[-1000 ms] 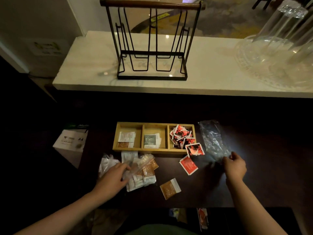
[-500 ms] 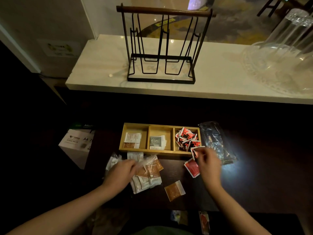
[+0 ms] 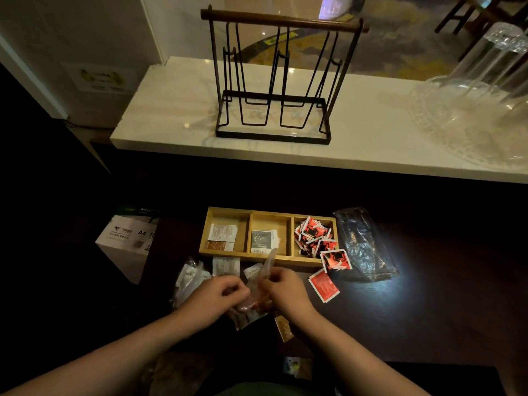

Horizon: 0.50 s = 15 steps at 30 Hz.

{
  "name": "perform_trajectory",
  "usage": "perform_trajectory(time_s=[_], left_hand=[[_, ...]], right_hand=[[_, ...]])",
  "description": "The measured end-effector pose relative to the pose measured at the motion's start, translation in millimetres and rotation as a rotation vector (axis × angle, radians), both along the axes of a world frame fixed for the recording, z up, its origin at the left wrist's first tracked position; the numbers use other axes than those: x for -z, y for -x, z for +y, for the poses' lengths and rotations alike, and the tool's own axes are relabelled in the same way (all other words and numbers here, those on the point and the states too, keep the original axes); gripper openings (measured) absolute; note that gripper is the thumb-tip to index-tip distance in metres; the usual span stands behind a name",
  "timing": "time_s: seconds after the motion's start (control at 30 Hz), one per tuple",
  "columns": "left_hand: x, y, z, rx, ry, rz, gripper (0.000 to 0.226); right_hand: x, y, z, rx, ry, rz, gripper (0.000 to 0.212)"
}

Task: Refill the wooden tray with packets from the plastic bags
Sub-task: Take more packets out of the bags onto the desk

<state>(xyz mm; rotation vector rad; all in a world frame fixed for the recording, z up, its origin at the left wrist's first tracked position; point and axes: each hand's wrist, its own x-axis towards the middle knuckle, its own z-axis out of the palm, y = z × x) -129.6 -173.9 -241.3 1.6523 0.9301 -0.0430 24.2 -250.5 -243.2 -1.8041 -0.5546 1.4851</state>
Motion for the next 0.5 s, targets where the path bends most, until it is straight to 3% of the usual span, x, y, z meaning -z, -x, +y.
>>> perform_trajectory(time_s=[0.17, 0.27, 0.4, 0.5], left_hand=[[4, 3, -1, -0.256, 0.254, -0.084, 0.014], [8, 2, -5, -0.305, 0.301, -0.087, 0.016], [7, 1, -4, -0.289, 0.271, -0.055, 0.017], [2, 0, -2, -0.257, 0.222, -0.046, 0.021]], right_hand=[[-4, 8, -2, -0.356, -0.123, -0.501, 0.024], [-5, 16, -1, -0.423, -0.177, -0.513, 0.023], [-2, 18, 2, -0.326, -0.185, -0.441, 0.007], [-2, 18, 3, -0.235, -0.162, -0.310, 0.022]])
